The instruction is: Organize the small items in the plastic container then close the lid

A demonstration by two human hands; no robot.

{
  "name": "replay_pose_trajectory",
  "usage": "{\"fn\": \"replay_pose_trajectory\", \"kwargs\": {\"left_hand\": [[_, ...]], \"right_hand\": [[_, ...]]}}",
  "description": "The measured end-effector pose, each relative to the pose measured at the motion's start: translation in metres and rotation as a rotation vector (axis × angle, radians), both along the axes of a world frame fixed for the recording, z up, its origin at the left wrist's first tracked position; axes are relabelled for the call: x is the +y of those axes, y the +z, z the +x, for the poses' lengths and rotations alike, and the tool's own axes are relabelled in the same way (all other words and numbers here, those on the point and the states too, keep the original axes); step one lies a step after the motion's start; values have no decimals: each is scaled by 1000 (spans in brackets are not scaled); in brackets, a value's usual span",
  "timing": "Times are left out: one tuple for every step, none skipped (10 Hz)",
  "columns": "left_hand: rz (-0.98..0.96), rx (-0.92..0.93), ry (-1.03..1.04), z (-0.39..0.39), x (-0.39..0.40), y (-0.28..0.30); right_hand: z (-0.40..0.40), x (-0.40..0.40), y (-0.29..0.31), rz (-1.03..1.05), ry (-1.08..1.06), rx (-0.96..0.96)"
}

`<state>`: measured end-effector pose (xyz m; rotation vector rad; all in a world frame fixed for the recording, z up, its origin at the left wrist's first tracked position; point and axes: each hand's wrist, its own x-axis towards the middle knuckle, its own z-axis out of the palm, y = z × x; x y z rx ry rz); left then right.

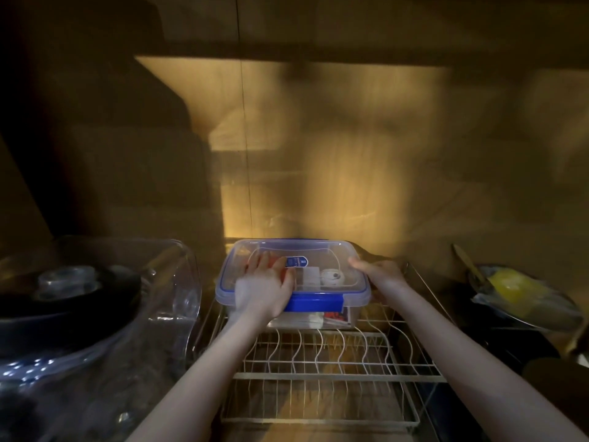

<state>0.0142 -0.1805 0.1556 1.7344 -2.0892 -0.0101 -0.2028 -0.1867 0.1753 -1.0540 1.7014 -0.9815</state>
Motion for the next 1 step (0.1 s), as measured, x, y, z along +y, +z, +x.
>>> {"fn": "replay_pose_trajectory", "kwargs": {"left_hand": [[-6, 22, -23, 0, -1, 2]], "right_hand": [[8, 13, 19, -43, 42, 163]]}}
